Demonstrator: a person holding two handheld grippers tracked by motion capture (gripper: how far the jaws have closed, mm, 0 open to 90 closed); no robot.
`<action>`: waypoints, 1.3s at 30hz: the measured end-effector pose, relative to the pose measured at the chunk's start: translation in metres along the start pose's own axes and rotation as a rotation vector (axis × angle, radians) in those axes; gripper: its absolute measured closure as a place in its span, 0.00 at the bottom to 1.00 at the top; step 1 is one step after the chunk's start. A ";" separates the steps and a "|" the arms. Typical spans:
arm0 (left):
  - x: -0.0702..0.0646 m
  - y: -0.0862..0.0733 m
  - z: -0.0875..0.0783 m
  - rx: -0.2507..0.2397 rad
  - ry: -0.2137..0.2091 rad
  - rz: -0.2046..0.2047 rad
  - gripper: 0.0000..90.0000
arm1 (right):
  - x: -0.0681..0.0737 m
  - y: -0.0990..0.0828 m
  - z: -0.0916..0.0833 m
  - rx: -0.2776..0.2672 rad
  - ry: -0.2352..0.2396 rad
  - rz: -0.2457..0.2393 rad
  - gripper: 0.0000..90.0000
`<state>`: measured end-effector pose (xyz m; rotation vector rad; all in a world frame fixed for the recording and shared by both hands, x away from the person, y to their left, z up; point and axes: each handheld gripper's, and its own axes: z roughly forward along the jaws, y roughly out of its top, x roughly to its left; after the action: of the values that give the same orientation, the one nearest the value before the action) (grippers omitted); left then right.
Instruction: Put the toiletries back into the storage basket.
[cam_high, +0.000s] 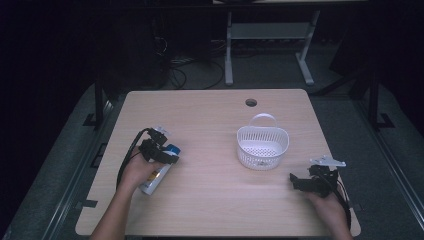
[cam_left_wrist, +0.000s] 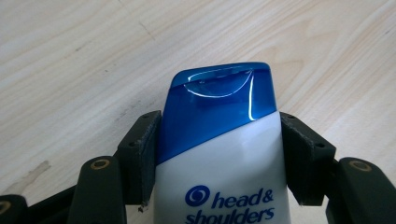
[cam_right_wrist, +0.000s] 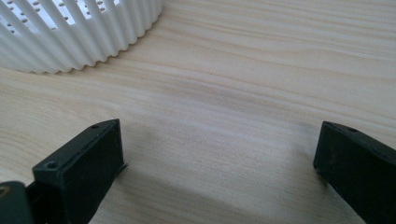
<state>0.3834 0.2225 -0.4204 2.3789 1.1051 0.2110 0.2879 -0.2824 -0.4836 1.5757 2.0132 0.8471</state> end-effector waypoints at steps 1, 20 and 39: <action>0.000 -0.001 -0.002 -0.016 -0.002 -0.001 0.41 | 0.000 0.000 0.000 0.000 0.000 0.000 0.01; 0.014 -0.014 -0.033 -0.185 -0.124 -0.004 0.42 | 0.000 0.000 0.000 0.000 0.001 0.000 0.01; 0.021 -0.018 -0.056 -0.334 -0.216 -0.005 0.42 | 0.000 0.000 0.000 0.000 0.001 0.000 0.01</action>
<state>0.3659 0.2689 -0.3827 2.0471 0.8973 0.1223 0.2878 -0.2825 -0.4835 1.5755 2.0140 0.8476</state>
